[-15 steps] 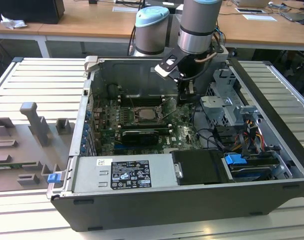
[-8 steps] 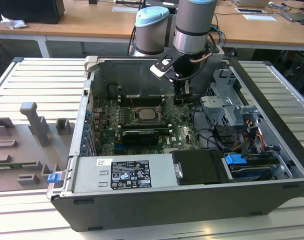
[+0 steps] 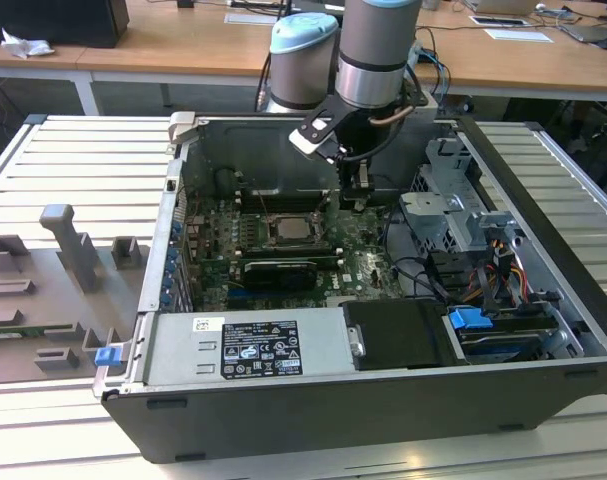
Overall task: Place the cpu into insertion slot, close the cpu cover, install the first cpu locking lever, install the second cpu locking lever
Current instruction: 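Close the cpu cover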
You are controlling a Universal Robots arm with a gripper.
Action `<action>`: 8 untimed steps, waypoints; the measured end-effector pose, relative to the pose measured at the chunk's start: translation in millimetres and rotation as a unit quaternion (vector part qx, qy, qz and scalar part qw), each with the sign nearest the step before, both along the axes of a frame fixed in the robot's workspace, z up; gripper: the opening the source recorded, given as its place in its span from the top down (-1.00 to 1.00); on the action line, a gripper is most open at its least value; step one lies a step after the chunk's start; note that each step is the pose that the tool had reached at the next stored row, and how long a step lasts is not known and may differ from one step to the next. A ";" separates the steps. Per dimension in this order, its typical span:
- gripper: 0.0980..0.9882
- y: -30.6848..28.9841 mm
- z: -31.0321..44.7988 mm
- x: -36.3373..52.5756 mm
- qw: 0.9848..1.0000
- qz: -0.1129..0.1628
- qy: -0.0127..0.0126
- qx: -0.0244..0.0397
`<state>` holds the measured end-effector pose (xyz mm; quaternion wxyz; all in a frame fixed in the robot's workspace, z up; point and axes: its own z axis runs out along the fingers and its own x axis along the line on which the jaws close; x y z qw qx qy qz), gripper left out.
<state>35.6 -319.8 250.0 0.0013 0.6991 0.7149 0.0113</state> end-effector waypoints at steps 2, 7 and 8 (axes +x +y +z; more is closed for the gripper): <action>0.98 0.0 0.0 -5.0 1.000 0.000 0.000 0.000; 0.98 0.0 0.0 -17.3 1.000 0.000 0.000 0.000; 0.98 0.0 0.0 -20.0 1.000 0.000 0.000 0.000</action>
